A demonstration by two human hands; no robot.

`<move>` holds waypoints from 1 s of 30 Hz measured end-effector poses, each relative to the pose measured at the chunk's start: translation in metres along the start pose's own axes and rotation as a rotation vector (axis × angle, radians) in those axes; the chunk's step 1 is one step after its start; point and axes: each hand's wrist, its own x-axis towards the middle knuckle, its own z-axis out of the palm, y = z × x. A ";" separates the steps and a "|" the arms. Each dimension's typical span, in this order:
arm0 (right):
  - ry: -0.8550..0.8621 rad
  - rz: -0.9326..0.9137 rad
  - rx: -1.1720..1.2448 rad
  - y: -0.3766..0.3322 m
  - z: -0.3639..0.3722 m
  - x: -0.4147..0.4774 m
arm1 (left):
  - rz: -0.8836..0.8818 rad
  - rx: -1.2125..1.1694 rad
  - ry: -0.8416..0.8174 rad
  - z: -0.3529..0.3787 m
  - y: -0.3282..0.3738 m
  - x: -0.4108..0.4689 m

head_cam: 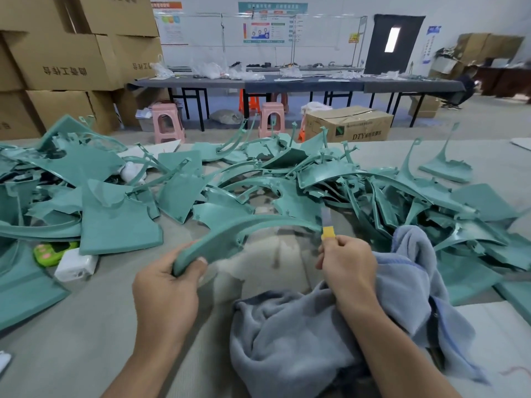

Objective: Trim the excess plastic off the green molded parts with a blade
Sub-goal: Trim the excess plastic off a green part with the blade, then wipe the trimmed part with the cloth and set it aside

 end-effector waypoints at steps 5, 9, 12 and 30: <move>-0.060 -0.266 -0.111 -0.007 0.008 -0.019 | -0.227 -0.137 0.212 -0.014 -0.010 0.019; -0.105 -0.383 -0.400 -0.013 0.005 -0.031 | -0.320 -0.192 0.223 -0.017 -0.010 0.025; 0.068 -0.576 -0.472 -0.025 -0.008 -0.044 | -0.294 -0.173 0.158 -0.014 -0.006 0.022; -0.185 -0.572 0.072 -0.071 -0.002 -0.078 | -0.355 -0.425 -0.154 0.001 0.026 -0.004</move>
